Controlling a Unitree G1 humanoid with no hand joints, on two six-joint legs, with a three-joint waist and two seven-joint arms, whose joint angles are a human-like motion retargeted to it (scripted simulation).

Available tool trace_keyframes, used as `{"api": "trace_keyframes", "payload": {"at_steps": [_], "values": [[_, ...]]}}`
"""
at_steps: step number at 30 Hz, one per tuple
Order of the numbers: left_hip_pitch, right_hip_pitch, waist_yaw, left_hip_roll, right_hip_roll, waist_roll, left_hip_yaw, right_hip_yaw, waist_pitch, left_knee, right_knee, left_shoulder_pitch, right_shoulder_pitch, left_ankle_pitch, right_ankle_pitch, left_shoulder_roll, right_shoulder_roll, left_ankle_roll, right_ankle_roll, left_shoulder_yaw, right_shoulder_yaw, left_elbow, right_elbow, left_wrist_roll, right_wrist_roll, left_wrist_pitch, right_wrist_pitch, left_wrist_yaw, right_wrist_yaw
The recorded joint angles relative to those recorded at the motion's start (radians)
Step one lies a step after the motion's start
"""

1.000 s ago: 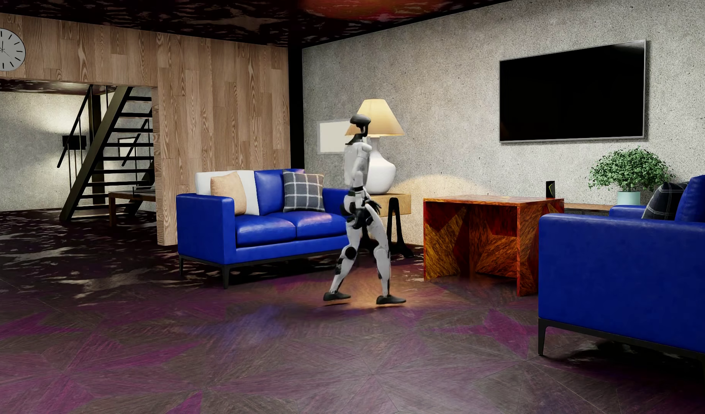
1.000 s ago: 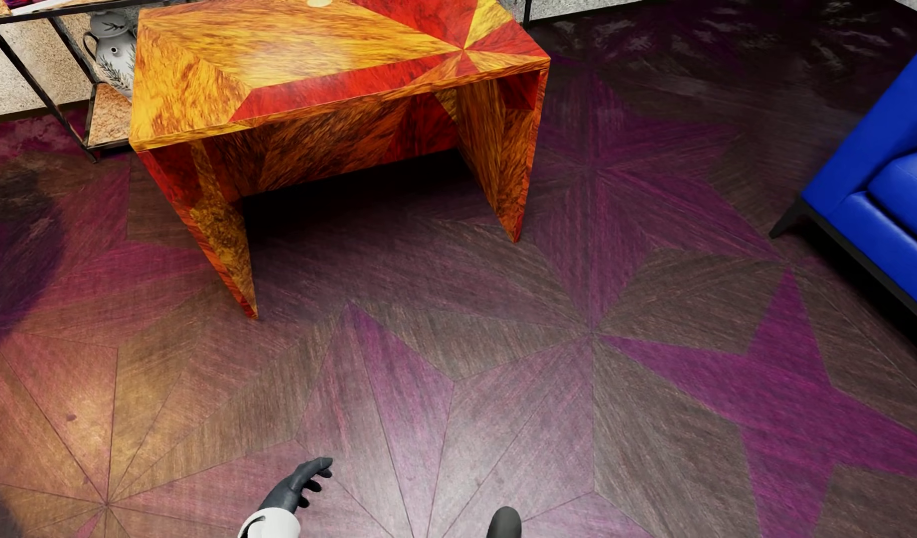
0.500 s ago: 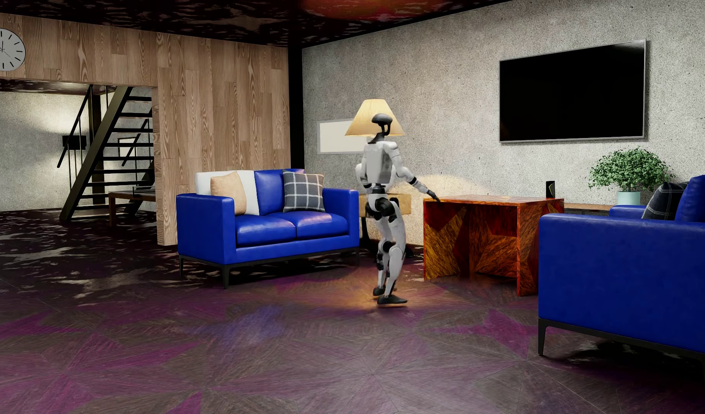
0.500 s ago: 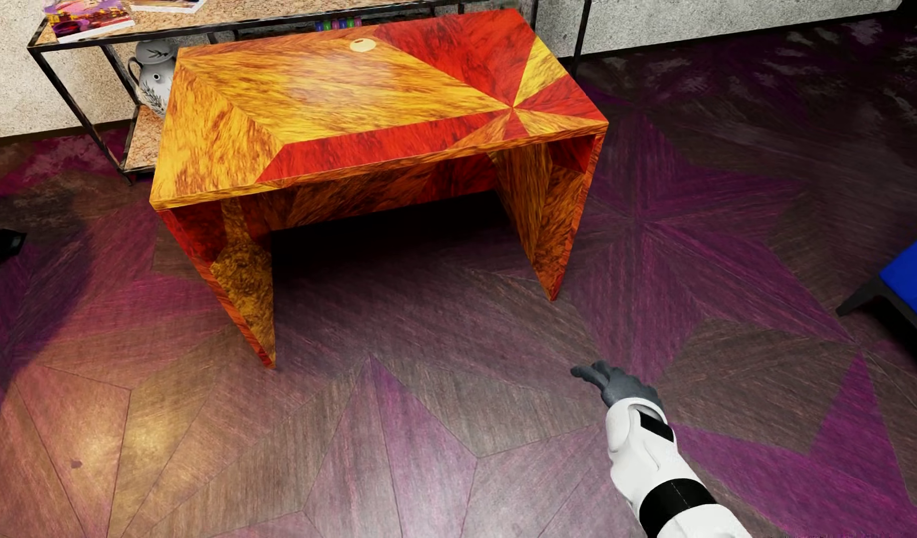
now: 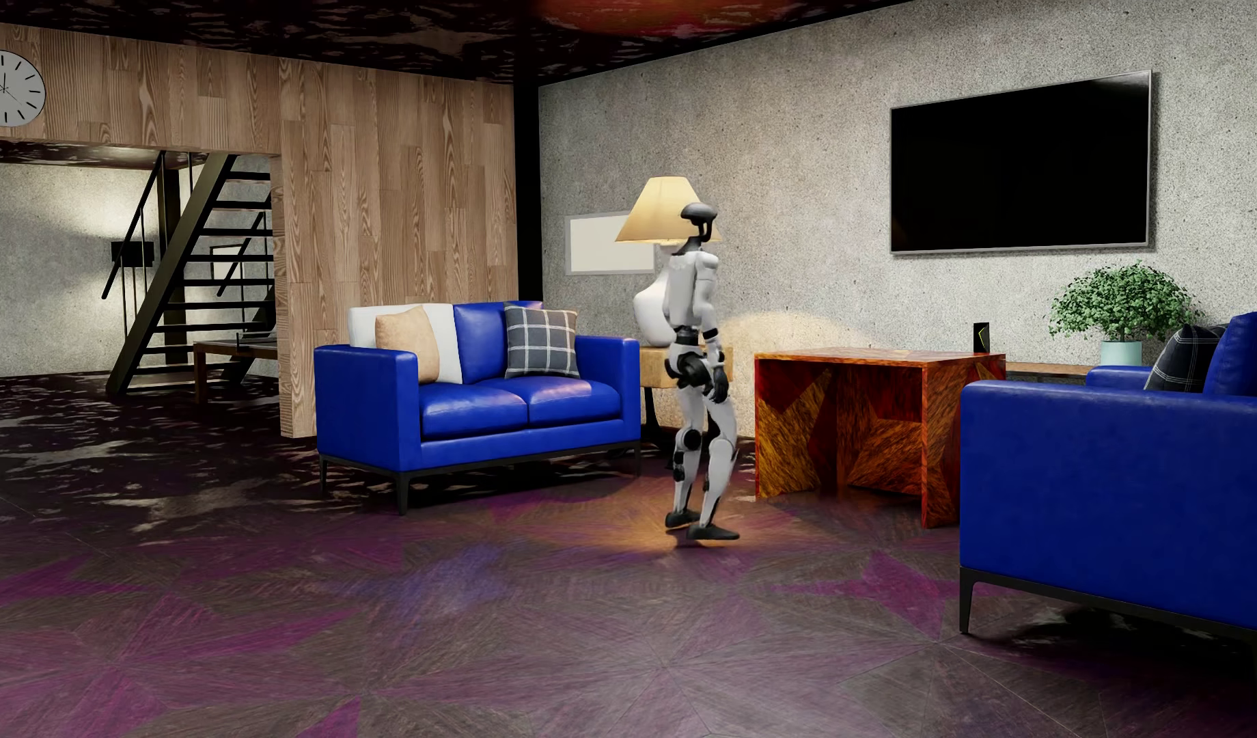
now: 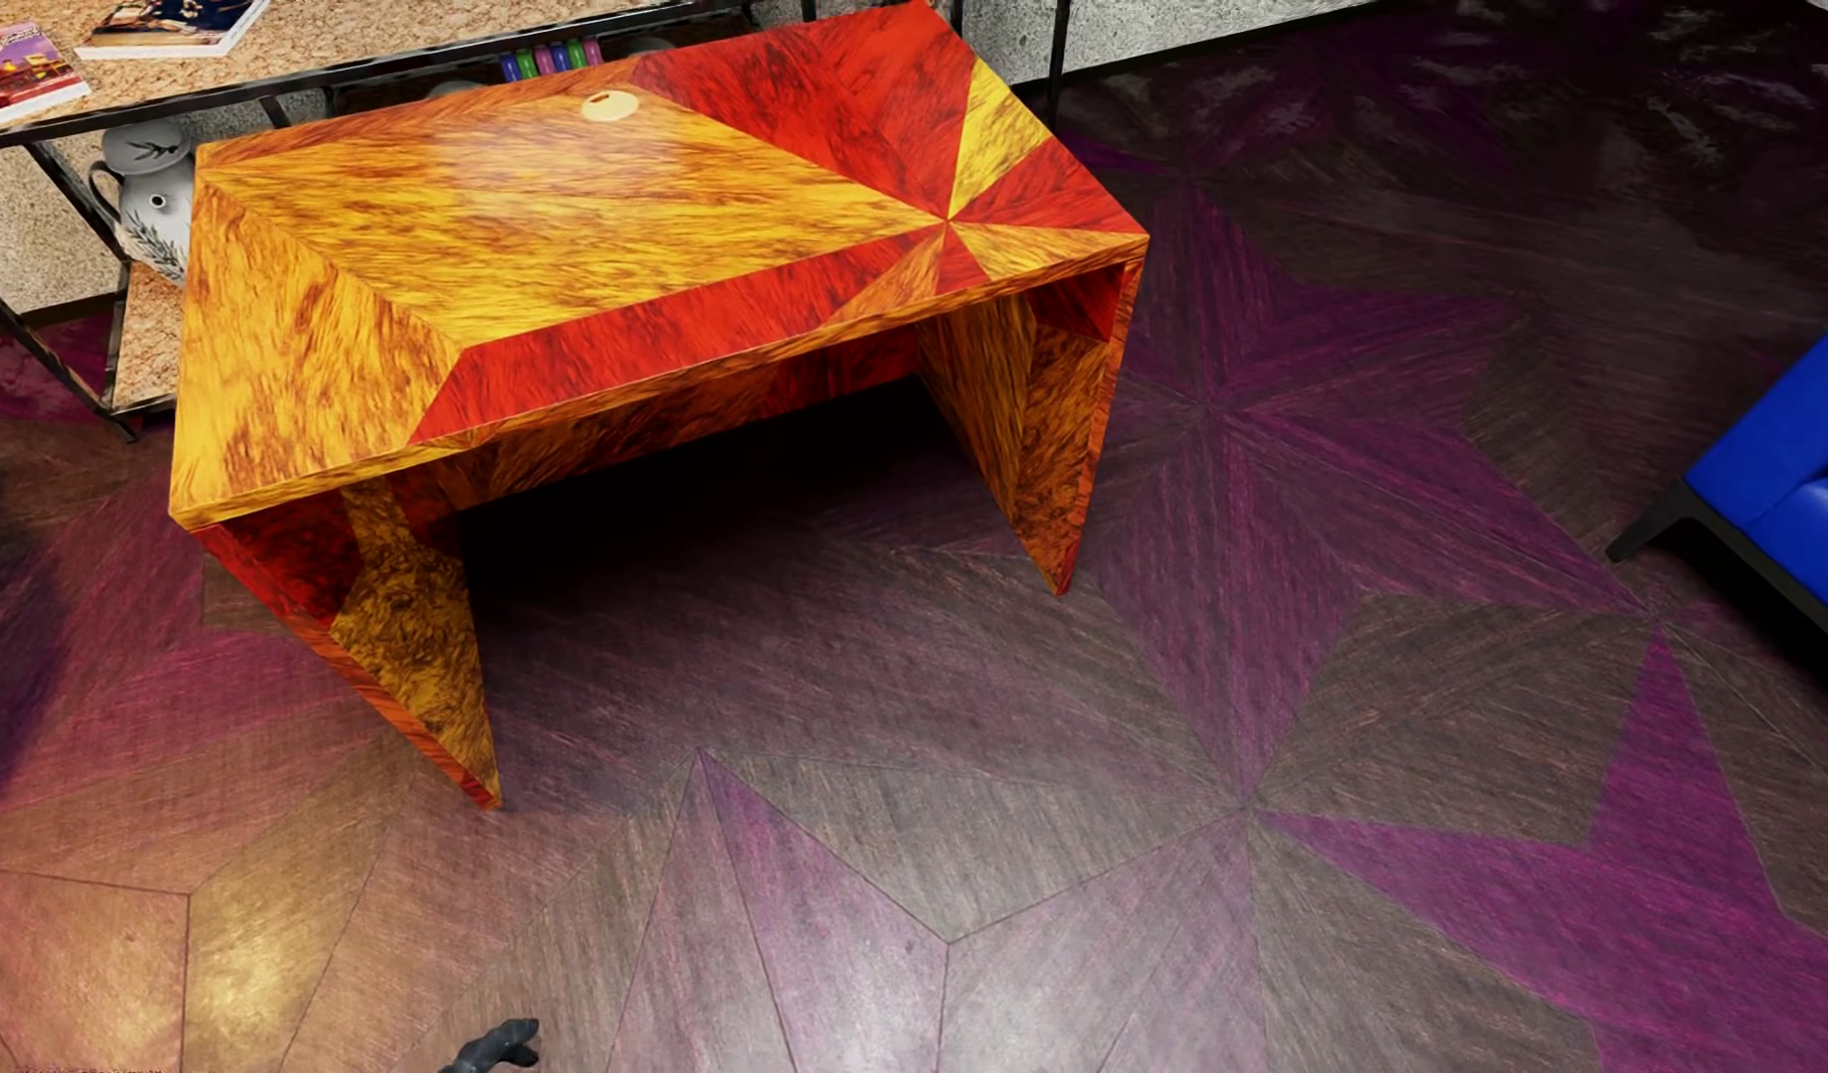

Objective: Approach the dark desk

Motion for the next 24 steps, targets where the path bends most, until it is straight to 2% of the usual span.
{"api": "trace_keyframes", "payload": {"at_steps": [2, 4, 5, 9, 11, 12, 14, 17, 21, 24], "values": [[0.017, 0.081, -0.012, 0.011, 0.025, -0.004, -0.017, -0.045, -0.011, -0.027, -0.127, -0.001, 0.081, 0.012, 0.017, 0.001, -0.045, -0.010, 0.001, 0.037, 0.103, -0.018, -0.020, -0.027, -0.069, -0.007, -0.064, 0.026, 0.122], [0.024, 0.118, -0.019, 0.037, 0.054, 0.003, -0.019, -0.064, -0.017, -0.028, -0.188, 0.006, 0.116, 0.012, 0.039, -0.023, -0.056, -0.021, 0.001, 0.069, 0.146, -0.003, -0.034, -0.047, -0.105, 0.008, -0.047, 0.055, 0.154], [0.030, 0.128, -0.021, 0.051, 0.069, 0.006, -0.015, -0.066, -0.018, -0.029, -0.204, 0.008, 0.116, 0.010, 0.043, -0.031, -0.060, -0.027, -0.002, 0.070, 0.169, 0.018, -0.043, -0.048, -0.127, 0.017, -0.042, 0.048, 0.160], [0.061, 0.155, -0.031, 0.108, 0.125, 0.017, 0.019, -0.037, -0.019, -0.006, -0.221, 0.024, 0.036, -0.009, 0.037, -0.026, -0.058, -0.048, -0.017, 0.011, 0.185, 0.136, -0.056, 0.034, -0.144, 0.058, -0.025, -0.072, 0.133], [0.072, 0.156, -0.036, 0.131, 0.145, 0.022, 0.036, -0.020, -0.019, 0.008, -0.209, 0.020, -0.020, -0.016, 0.030, -0.041, -0.046, -0.056, -0.024, 0.001, 0.188, 0.180, -0.097, 0.055, -0.156, 0.101, -0.041, -0.104, 0.107], [0.079, 0.156, -0.036, 0.140, 0.153, 0.026, 0.043, -0.013, -0.019, 0.012, -0.203, 0.025, -0.046, -0.019, 0.026, -0.044, -0.040, -0.059, -0.026, 0.005, 0.186, 0.188, -0.126, 0.058, -0.155, 0.107, -0.060, -0.110, 0.086], [0.090, 0.159, -0.034, 0.154, 0.166, 0.032, 0.051, -0.005, -0.018, 0.013, -0.199, 0.028, -0.086, -0.021, 0.022, -0.054, -0.026, -0.064, -0.031, 0.015, 0.178, 0.183, -0.186, 0.054, -0.145, 0.099, -0.102, -0.088, 0.034], [0.096, 0.168, -0.027, 0.167, 0.179, 0.039, 0.051, -0.005, -0.019, 0.017, -0.203, 0.031, -0.134, -0.023, 0.021, -0.061, -0.009, -0.070, -0.037, 0.008, 0.188, 0.146, -0.243, 0.052, -0.145, 0.067, -0.127, -0.070, 0.008], [0.083, 0.167, -0.016, 0.167, 0.178, 0.048, 0.034, -0.020, -0.019, 0.021, -0.200, 0.022, -0.168, -0.021, 0.019, -0.050, -0.010, -0.071, -0.042, -0.009, 0.220, 0.083, -0.250, 0.041, -0.153, 0.044, -0.129, -0.051, 0.022], [0.075, 0.162, -0.014, 0.158, 0.170, 0.053, 0.021, -0.032, -0.019, 0.012, -0.198, 0.016, -0.169, -0.013, 0.020, -0.035, -0.019, -0.070, -0.043, -0.026, 0.239, 0.059, -0.201, 0.032, -0.148, 0.041, -0.110, -0.041, 0.038]]}}
